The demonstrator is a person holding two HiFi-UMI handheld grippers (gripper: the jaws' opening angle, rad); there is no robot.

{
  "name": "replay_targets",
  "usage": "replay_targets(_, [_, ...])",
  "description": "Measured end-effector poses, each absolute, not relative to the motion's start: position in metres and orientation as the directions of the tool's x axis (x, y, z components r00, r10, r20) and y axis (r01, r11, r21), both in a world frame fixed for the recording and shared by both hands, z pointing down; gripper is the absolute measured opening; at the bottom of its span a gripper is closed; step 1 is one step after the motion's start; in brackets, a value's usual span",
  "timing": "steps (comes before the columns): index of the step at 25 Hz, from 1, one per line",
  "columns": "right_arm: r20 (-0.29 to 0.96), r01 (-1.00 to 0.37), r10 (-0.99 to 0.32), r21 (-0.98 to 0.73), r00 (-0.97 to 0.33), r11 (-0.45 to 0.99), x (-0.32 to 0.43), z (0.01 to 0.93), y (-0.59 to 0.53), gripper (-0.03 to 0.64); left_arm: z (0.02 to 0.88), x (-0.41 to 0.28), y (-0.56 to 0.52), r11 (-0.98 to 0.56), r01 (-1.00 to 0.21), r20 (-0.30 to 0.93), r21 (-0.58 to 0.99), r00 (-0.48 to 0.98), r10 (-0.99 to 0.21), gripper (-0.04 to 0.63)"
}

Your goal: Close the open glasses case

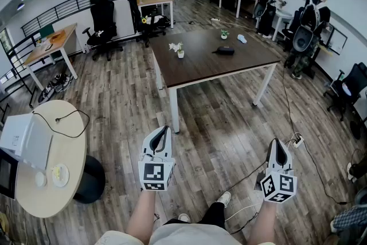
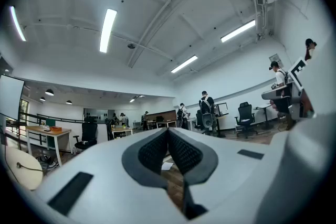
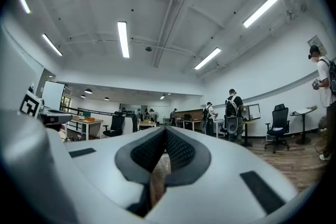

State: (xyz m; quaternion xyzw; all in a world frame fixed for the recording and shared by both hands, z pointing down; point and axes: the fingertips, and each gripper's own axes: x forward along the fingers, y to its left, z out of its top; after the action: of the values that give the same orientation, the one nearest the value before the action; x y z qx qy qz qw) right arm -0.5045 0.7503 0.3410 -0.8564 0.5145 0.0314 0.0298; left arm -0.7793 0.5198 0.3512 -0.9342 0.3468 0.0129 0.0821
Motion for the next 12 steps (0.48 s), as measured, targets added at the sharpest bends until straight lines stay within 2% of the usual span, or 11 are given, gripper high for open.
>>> replay_targets(6, [-0.129, -0.866, -0.856, -0.045, 0.500, -0.498, -0.497, 0.335, 0.740, 0.004, 0.348, -0.772, 0.508, -0.752, -0.644, -0.080, -0.142, 0.764, -0.640, 0.002])
replay_targets(12, [-0.106, -0.882, -0.876, -0.052, 0.471, -0.469, -0.491, 0.341, 0.723, 0.001, 0.349, -0.759, 0.504, -0.756, -0.639, -0.076, -0.142, 0.768, -0.635, 0.002])
